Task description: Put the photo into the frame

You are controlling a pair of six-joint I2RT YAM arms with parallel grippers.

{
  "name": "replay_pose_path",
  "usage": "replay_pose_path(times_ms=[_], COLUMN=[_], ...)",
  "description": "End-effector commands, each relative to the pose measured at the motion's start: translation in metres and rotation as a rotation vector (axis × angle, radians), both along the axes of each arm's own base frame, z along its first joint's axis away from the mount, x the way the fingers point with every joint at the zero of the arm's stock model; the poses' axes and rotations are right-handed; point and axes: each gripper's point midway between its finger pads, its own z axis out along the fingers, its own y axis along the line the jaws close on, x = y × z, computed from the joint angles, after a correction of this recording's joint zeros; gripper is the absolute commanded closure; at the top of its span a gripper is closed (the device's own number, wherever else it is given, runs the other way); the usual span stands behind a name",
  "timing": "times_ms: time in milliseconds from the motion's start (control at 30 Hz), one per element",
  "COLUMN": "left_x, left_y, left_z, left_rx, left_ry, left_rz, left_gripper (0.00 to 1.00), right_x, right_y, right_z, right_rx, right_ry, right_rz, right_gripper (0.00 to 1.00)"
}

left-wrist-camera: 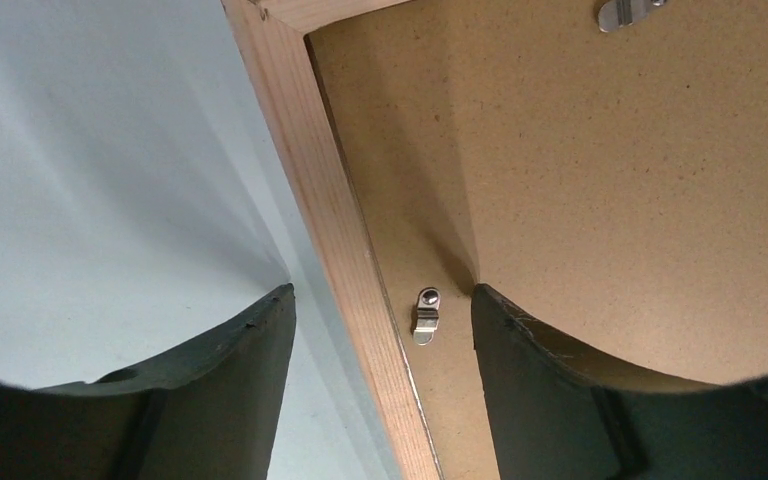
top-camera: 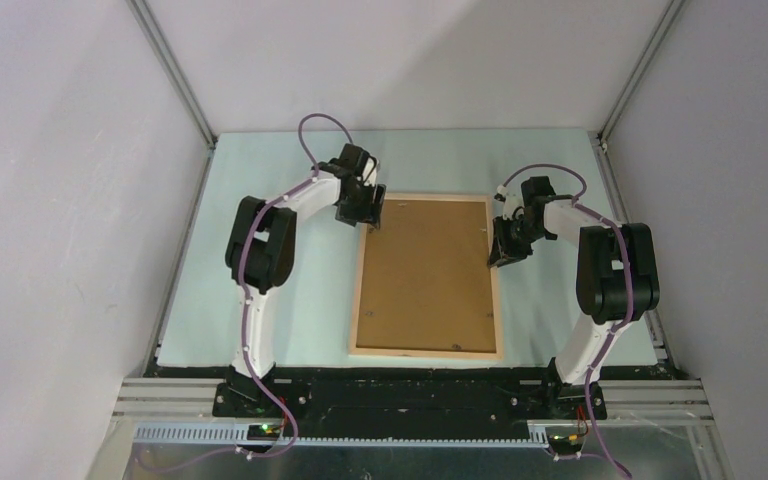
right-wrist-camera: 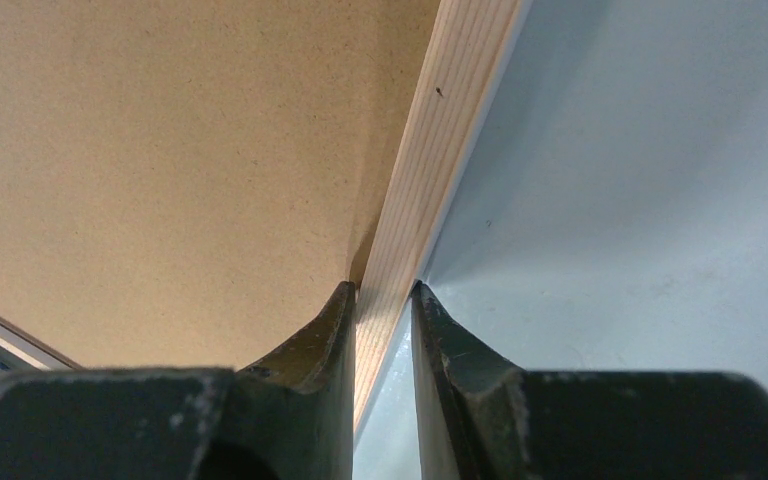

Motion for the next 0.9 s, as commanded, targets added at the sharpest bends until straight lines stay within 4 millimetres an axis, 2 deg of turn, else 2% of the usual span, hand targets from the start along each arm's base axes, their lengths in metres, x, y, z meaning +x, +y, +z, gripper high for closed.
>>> replay_pose_path(times_ms=[0,267,500,867], left_x=[0.006,0.000,-0.007,-0.011], left_y=[-0.001,0.008,0.013,0.016], left_z=[0.002,-0.003,-0.005,-0.005], left_rx=[0.034,0.079,0.090,0.102], left_ry=[-0.030,-0.028,-0.019,-0.017], left_rz=[0.012,0.022,0.022,0.018], left_gripper=[0.32,0.39,0.48,0.56], right_x=[-0.013,-0.012,-0.013,-0.013], right_y=[0.000,-0.001,-0.002,-0.003], right_z=[-0.004,-0.005,-0.005,-0.005], right_rx=[0.014,0.024,0.032,0.035], right_ry=[0.034,0.040,0.045,0.049], right_rz=[0.041,0.036,0.031,0.029], right_gripper=[1.00,1.00,1.00,1.00])
